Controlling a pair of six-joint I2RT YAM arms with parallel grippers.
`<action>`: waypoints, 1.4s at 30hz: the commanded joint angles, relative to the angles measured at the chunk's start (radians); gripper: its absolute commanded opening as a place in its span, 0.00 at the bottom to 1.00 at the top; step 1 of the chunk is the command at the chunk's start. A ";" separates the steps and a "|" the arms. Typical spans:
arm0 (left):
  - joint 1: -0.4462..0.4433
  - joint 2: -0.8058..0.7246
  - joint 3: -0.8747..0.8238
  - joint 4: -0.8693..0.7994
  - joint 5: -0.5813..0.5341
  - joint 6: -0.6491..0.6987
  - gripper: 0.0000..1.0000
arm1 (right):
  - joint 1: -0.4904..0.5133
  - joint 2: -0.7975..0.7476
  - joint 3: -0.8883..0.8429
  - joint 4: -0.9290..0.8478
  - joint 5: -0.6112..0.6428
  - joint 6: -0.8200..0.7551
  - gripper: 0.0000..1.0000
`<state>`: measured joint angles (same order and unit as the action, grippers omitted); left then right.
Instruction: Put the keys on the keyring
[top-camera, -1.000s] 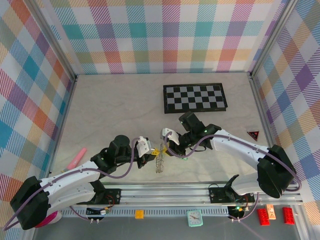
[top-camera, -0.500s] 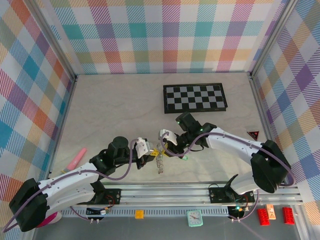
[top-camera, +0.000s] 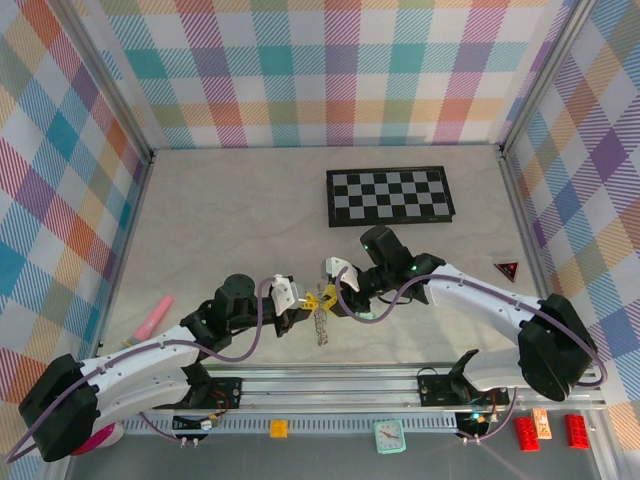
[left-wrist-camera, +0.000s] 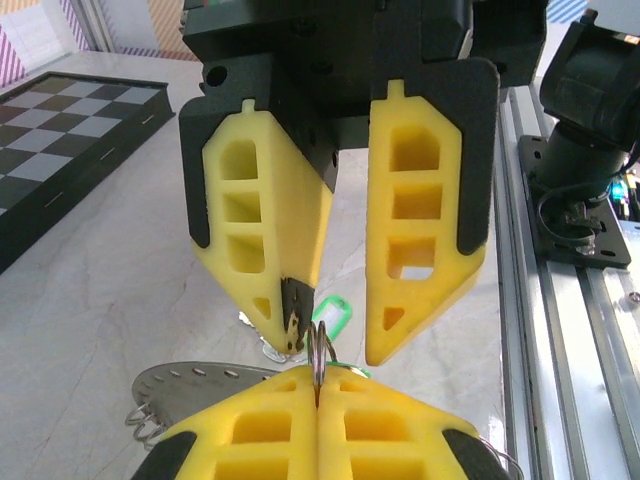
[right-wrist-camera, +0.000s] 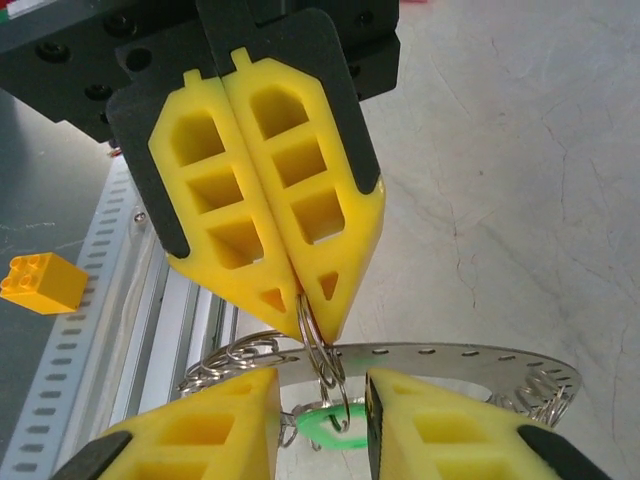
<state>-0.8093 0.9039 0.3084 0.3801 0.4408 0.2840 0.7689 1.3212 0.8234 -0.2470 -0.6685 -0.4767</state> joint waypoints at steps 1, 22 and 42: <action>-0.001 0.007 -0.013 0.110 0.015 -0.015 0.00 | 0.003 0.007 -0.008 0.065 -0.048 0.018 0.26; -0.001 -0.011 0.068 -0.139 -0.054 0.018 0.32 | 0.046 0.046 0.195 -0.274 0.119 -0.168 0.00; -0.001 0.006 0.055 -0.062 0.000 0.009 0.00 | 0.005 -0.040 0.076 -0.054 -0.032 -0.071 0.31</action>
<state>-0.8093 0.9138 0.3752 0.2230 0.4183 0.3073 0.8143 1.3357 0.9558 -0.4400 -0.5674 -0.6262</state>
